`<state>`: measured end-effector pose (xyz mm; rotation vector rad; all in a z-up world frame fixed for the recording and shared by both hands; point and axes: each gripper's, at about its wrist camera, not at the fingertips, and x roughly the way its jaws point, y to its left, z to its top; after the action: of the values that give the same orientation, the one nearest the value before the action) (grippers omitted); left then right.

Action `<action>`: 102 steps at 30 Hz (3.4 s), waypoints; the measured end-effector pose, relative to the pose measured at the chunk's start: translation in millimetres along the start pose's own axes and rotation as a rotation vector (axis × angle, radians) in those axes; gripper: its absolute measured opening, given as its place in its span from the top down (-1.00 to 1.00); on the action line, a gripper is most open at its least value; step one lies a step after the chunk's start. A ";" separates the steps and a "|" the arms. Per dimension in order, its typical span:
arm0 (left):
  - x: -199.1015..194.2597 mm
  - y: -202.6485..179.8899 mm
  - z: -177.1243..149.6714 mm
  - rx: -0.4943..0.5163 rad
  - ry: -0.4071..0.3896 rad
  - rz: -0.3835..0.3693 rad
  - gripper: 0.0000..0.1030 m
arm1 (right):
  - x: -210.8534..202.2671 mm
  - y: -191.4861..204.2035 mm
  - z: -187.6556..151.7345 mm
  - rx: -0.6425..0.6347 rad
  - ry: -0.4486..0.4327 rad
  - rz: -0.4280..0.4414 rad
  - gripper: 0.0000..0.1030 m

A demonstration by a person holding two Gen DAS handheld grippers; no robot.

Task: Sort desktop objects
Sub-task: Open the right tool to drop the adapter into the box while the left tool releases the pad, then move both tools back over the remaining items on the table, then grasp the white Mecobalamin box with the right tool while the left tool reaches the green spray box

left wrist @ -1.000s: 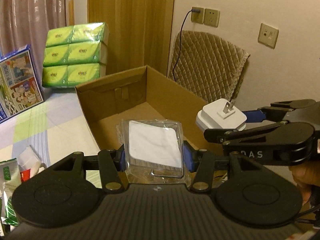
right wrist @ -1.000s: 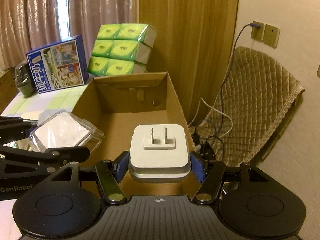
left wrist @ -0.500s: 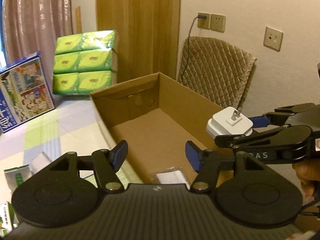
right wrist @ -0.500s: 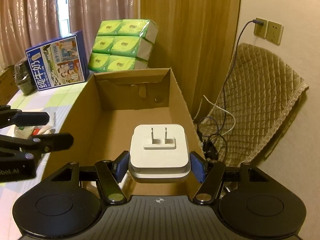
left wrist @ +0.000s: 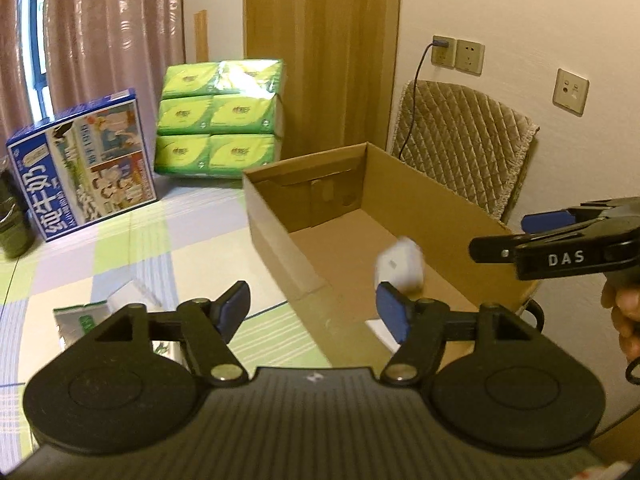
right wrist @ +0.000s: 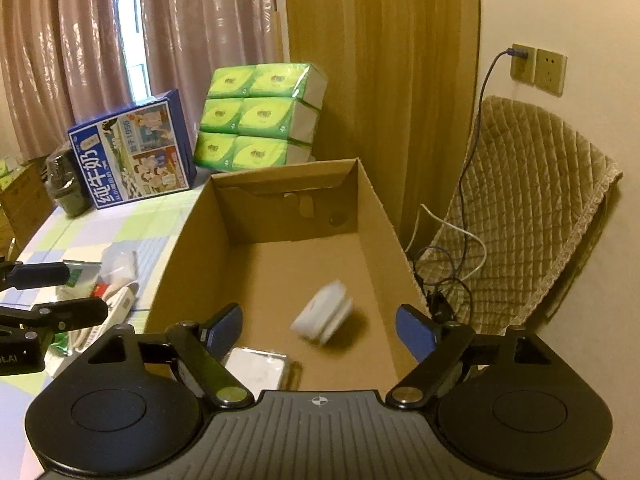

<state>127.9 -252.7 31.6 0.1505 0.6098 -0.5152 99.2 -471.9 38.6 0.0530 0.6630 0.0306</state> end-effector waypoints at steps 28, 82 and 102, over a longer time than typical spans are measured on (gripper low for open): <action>-154.2 106.4 -59.5 -0.093 -0.034 0.220 -0.98 | -74.4 143.6 -13.0 -0.084 -0.080 0.236 -0.96; -62.2 258.2 -173.6 -0.229 0.097 0.268 -0.46 | 91.0 288.3 -102.5 -0.085 0.136 0.212 -0.89; -23.2 269.7 -165.4 -0.233 0.142 0.221 0.03 | 123.6 297.2 -106.2 -0.062 0.178 0.232 -0.83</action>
<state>163.6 36.8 -93.3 0.0325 0.7766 -0.2180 127.7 -165.5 -103.3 0.0682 0.8313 0.2817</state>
